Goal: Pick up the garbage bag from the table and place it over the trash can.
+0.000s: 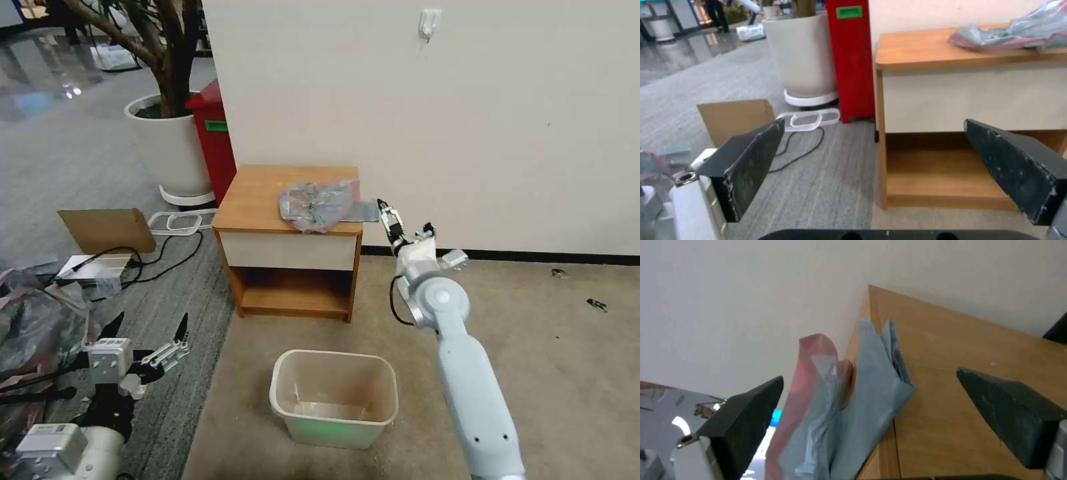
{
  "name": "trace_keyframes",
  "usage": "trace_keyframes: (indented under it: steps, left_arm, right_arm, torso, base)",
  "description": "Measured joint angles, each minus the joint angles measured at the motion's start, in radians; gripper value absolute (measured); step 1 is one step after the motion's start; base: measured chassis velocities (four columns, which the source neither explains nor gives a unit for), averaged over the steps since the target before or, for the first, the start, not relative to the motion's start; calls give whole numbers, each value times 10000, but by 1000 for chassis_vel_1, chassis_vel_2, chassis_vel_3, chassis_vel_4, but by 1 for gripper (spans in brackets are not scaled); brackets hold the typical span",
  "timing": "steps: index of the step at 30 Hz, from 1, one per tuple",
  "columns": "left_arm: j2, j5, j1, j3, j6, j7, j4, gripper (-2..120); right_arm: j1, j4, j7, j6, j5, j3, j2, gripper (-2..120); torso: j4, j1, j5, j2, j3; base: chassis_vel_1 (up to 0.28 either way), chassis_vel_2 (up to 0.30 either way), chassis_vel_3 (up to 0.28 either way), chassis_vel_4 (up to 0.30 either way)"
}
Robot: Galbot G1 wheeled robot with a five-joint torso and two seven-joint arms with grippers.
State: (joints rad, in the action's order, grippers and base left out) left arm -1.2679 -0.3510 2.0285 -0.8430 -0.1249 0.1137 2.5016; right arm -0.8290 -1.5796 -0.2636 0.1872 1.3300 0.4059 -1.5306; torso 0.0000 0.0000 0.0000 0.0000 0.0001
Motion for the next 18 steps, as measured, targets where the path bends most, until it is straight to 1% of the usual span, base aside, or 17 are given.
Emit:
trace_keyframes:
  steps: [2, 3, 4, 5, 6, 10, 11, 12, 14, 15, 16, 18]
  left_arm:
    - [0, -18, 11, -11, 0, -10, -1, 100]
    - [0, -39, 23, -24, 0, -22, -3, 100]
    - [-10, -45, 23, -26, 0, -23, -4, 100]
    - [-25, -45, 20, -26, 0, -25, -5, 100]
    - [-25, -45, 20, -26, 0, -25, -5, 100]
    - [-66, -40, 4, -12, 0, -46, -8, 100]
    - [-66, -40, 4, -12, 0, -46, -8, 100]
    - [-73, -40, 4, -12, 0, -48, -9, 100]
    - [-107, -36, 4, -12, 0, -65, -11, 100]
    - [-126, -28, 5, -13, 2, -84, -12, 100]
    - [-126, -28, 5, -13, 2, -84, -12, 100]
    - [-144, -11, 5, -13, 6, -109, -13, 100]
  right_arm:
    - [35, 54, 7, 0, -5, -8, -23, 98]
    - [131, 195, 21, -3, -16, -35, -73, 93]
    - [222, 342, 40, -9, -27, -70, -106, 86]
    - [256, 395, 48, -13, -31, -79, -118, 82]
    - [256, 395, 48, -13, -31, -79, -118, 82]
    - [484, 676, 93, -36, -50, -101, -183, 63]
    - [484, 676, 93, -36, -50, -101, -183, 63]
    - [514, 693, 101, -37, -49, -100, -182, 58]
    - [554, 718, 115, -39, -44, -100, -183, 51]
    - [580, 728, 125, -40, -39, -100, -182, 44]
    - [580, 728, 125, -40, -39, -100, -182, 44]
    - [602, 735, 135, -41, -35, -102, -180, 36]
  torso:
    - [0, 0, -1, 0, 0]
    - [0, -1, 0, 0, 0]
    - [-1, 0, -1, 0, 0]
    - [-1, 0, 0, 0, 0]
    - [-1, 0, 0, 0, 0]
    - [0, 0, 0, 0, 0]
    - [0, 0, 0, 0, 0]
    - [-1, 0, -1, 0, 0]
    - [-1, 0, 0, 0, 0]
    - [0, 0, 0, 0, 0]
    - [0, 0, 0, 0, 0]
    - [-1, 0, 0, 0, 0]
  base:
    - [0, 0, 0, 0]
    - [0, 0, 0, 0]
    - [0, 0, 0, 0]
    - [0, 0, 0, 0]
    - [0, 0, 0, 0]
    - [0, 0, 0, 0]
    - [0, 0, 0, 0]
    - [0, 0, 0, 0]
    - [0, 0, 0, 0]
    - [0, 0, 0, 0]
    - [0, 0, 0, 0]
    - [0, 0, 0, 0]
